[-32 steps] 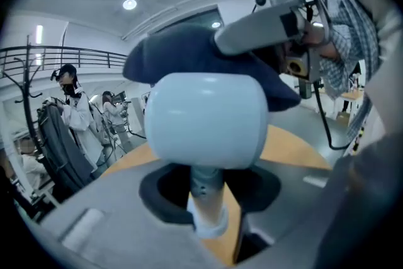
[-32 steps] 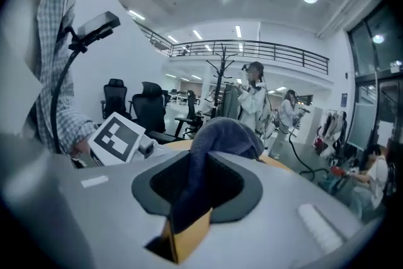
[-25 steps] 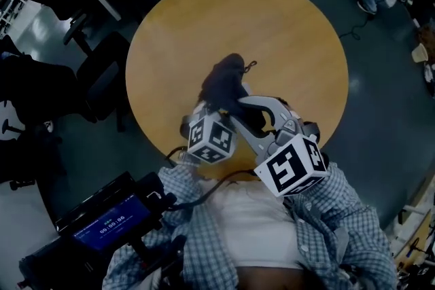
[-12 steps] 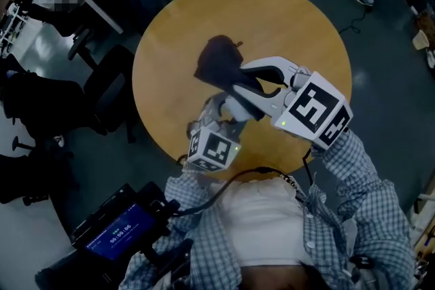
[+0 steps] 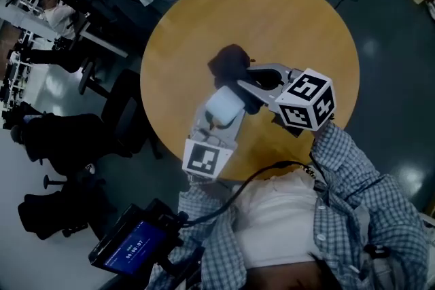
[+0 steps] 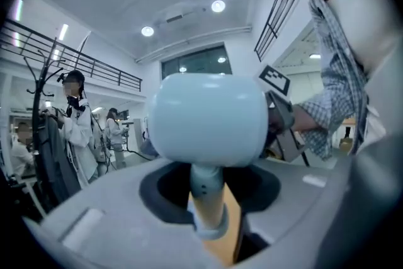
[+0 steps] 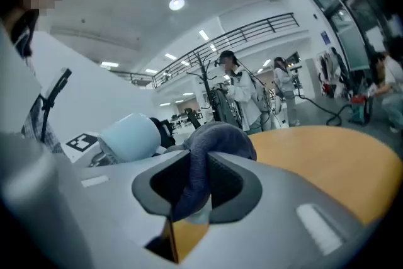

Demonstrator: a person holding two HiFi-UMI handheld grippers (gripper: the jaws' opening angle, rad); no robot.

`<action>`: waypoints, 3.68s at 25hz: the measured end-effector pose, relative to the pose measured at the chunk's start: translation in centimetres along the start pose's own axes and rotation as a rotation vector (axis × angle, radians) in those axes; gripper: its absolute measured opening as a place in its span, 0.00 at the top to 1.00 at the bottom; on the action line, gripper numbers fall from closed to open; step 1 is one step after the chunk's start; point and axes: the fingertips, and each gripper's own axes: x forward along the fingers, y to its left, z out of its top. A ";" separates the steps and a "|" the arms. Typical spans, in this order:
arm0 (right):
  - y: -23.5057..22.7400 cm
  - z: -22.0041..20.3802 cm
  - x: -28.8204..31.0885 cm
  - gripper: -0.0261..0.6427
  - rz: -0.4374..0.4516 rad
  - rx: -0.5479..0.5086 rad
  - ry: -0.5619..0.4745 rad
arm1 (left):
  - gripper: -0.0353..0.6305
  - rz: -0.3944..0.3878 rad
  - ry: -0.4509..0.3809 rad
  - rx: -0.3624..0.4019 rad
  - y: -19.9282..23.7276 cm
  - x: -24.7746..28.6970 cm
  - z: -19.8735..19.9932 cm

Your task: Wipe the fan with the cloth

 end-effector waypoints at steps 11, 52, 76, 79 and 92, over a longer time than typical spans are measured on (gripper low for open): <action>-4.4 -5.4 -0.4 0.84 -0.210 0.078 0.007 | 0.74 0.010 -0.053 -0.085 0.2 -0.1 1.1; 3.4 -3.6 0.7 0.84 0.422 -0.383 0.340 | 0.74 -0.426 -0.124 -0.048 -7.1 -3.3 4.3; -9.8 -12.3 -2.3 0.84 -0.341 0.051 0.172 | 0.74 -0.174 -0.002 -0.186 0.1 0.7 -7.9; -10.4 -14.6 -1.6 0.84 -0.359 0.093 0.198 | 0.74 -0.173 0.009 -0.196 0.3 1.7 -9.7; -12.8 -20.8 -0.3 0.84 -0.443 0.134 0.243 | 0.74 -0.155 0.055 -0.191 0.1 4.7 -15.8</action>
